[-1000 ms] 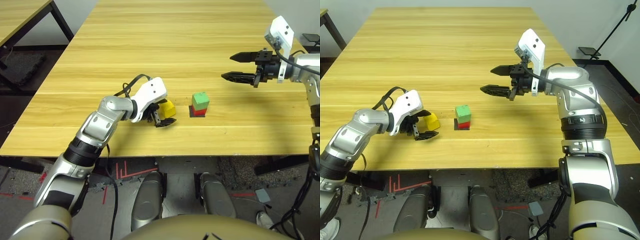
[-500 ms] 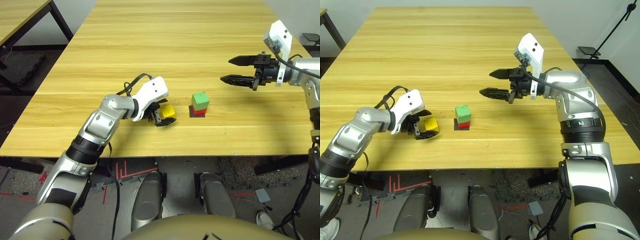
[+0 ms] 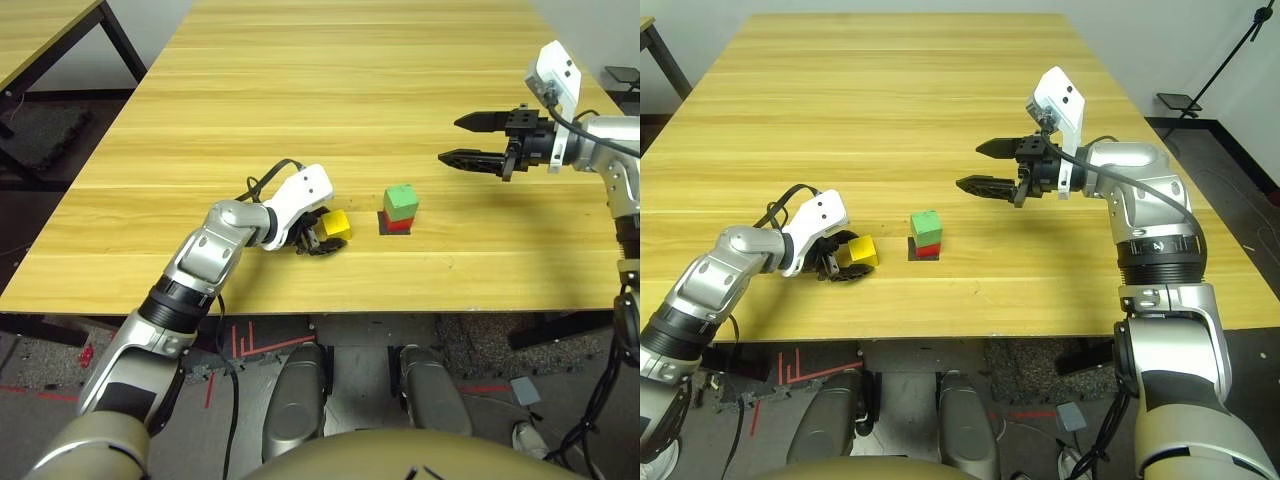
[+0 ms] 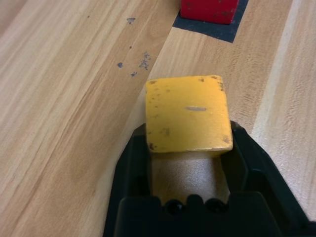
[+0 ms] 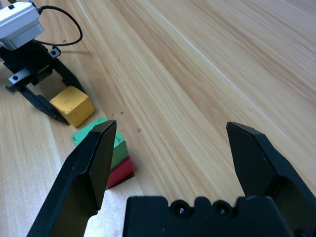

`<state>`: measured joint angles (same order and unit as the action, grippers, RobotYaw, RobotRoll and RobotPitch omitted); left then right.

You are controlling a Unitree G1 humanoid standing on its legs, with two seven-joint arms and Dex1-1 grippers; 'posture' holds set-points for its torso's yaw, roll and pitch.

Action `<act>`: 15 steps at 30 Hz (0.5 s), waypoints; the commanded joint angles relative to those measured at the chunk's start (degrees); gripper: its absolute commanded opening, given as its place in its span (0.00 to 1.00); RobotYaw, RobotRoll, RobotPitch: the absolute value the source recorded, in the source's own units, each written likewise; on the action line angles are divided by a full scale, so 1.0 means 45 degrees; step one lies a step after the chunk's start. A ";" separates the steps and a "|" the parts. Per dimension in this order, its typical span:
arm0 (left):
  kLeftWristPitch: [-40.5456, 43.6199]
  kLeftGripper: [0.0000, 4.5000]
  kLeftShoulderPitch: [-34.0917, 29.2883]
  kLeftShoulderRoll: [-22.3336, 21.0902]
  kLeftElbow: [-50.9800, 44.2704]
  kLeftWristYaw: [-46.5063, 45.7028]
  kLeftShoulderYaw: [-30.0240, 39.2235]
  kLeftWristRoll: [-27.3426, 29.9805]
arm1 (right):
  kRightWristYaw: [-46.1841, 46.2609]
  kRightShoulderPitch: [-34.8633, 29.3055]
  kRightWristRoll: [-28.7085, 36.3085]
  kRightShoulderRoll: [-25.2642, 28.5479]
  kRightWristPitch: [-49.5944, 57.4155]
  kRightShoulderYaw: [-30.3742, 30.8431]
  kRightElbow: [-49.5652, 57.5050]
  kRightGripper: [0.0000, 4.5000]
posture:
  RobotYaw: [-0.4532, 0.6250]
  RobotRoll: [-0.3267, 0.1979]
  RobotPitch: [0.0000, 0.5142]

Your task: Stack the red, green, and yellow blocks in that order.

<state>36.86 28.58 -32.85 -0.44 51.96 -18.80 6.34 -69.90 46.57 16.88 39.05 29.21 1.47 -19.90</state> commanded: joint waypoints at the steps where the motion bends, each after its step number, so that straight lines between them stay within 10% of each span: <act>1: 0.1570 0.46 0.1247 0.0344 -0.1393 0.0231 0.0569 0.0956 | 0.0015 -0.0112 0.0118 0.0195 0.0022 -0.0152 0.0147 1.00 | 0.53 0.34 0.19; 15: 0.3168 0.46 0.5319 0.1883 -0.0436 0.0489 -0.0740 0.1608 | 0.0426 -0.0925 0.0388 0.0525 0.0603 -0.0493 0.1154 1.00 | 0.48 0.39 0.18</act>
<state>52.59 51.55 -24.51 -4.33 54.25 -20.88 14.51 -68.44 43.32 17.24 41.07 31.15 0.26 -16.04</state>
